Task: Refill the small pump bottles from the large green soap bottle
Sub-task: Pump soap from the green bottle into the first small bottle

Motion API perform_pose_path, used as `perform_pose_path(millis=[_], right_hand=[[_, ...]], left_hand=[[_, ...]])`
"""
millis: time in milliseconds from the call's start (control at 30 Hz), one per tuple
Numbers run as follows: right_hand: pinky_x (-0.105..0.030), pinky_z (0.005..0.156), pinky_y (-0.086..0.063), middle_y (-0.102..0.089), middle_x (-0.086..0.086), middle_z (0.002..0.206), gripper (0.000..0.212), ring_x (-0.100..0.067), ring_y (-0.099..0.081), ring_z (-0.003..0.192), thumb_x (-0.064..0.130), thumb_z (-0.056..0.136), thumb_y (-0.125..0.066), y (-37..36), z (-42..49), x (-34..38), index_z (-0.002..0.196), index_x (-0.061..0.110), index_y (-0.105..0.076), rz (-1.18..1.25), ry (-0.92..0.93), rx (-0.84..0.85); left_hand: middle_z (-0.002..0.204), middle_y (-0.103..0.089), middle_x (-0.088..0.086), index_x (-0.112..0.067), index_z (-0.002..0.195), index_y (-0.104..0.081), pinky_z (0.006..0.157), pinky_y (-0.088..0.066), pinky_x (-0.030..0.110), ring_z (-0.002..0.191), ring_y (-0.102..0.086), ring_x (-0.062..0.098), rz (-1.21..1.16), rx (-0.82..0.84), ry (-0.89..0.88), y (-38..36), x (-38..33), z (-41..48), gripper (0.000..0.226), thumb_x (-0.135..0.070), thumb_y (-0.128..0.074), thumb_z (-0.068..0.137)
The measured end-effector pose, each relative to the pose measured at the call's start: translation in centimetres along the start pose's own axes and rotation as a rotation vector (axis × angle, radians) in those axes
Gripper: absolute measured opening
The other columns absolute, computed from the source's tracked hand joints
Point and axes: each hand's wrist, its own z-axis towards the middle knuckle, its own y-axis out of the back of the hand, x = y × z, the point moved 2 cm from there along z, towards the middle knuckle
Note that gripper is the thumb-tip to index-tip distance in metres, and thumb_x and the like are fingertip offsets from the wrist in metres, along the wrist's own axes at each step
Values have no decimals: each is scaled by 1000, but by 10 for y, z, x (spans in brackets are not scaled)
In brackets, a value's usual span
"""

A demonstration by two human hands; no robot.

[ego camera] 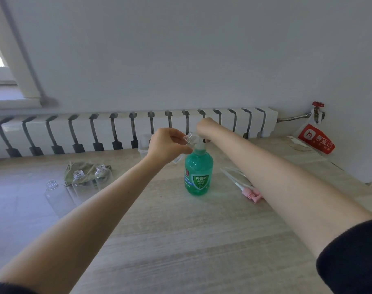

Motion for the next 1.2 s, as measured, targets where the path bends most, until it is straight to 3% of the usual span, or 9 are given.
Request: perform_pose_path(millis=[67, 167, 233, 300, 467, 767, 1033, 1133, 1200], right_hand=[[-24, 52, -29, -30, -4, 69, 37, -26, -43, 79, 5, 97, -32, -2, 7, -4, 130, -9, -44, 107, 29, 7], [-19, 54, -32, -29, -4, 69, 34, -18, -39, 65, 4, 99, -32, -5, 12, -8, 128, -7, -45, 60, 20, -31], [-28, 74, -41, -34, -8, 72, 37, -25, -42, 78, 5, 98, -31, -8, 16, -8, 130, -8, -42, 139, 32, -10], [-35, 85, -39, -45, -17, 87, 38, -28, -39, 87, 6, 98, -30, -11, 22, -11, 132, -9, -40, 160, 46, -5], [-21, 58, -34, -35, -6, 73, 32, -17, -41, 79, 7, 100, -32, -13, 20, -9, 127, -5, -44, 60, -4, -29], [-23, 75, -34, -34, -5, 72, 30, -19, -40, 90, 9, 100, -33, -17, 30, -13, 125, -3, -46, 29, -30, -9], [-24, 69, -38, -40, -7, 79, 30, -18, -43, 80, 9, 100, -34, -13, 25, -12, 123, -3, -49, 65, -20, -39], [-30, 78, -38, -43, -11, 88, 36, -25, -40, 90, 6, 98, -32, -7, 21, -9, 128, -7, -46, 136, 39, -19], [-27, 68, -38, -52, -11, 93, 37, -24, -46, 94, 8, 96, -35, -3, 20, -6, 130, -4, -44, 138, 16, -46]], left_hand=[[87, -70, 3, -11, 93, -69, 84, -56, 31, 83, -67, 16, -2, 0, -2, -1, 1, 0, 33, -9, -84, 65], [87, -70, 2, -11, 94, -69, 80, -55, 27, 83, -67, 15, 3, -4, -5, -1, 3, -1, 33, -10, -84, 65], [86, -70, 1, -12, 93, -69, 77, -54, 23, 82, -67, 14, -4, -10, 1, -1, 4, -1, 33, -10, -85, 64], [86, -70, 0, -11, 94, -69, 75, -53, 21, 81, -66, 12, -7, -16, 9, -2, 6, -1, 34, -10, -85, 64], [83, -69, -2, -12, 94, -69, 75, -53, 21, 79, -66, 10, -7, -27, 22, -6, 9, -2, 36, -9, -86, 62], [83, -68, -2, -17, 86, -65, 73, -52, 20, 78, -65, 9, -12, -12, 19, -8, 11, -2, 31, -8, -85, 63], [82, -69, -2, -18, 84, -66, 78, -54, 23, 79, -66, 11, -14, -10, 19, -5, 7, -3, 29, -9, -85, 64], [82, -68, -3, -16, 86, -66, 76, -52, 21, 78, -65, 10, -21, -11, 18, -3, 0, -3, 28, -9, -84, 65], [83, -68, -1, -15, 87, -67, 78, -53, 23, 80, -65, 12, -17, -13, 17, -2, -2, -3, 28, -9, -84, 66]])
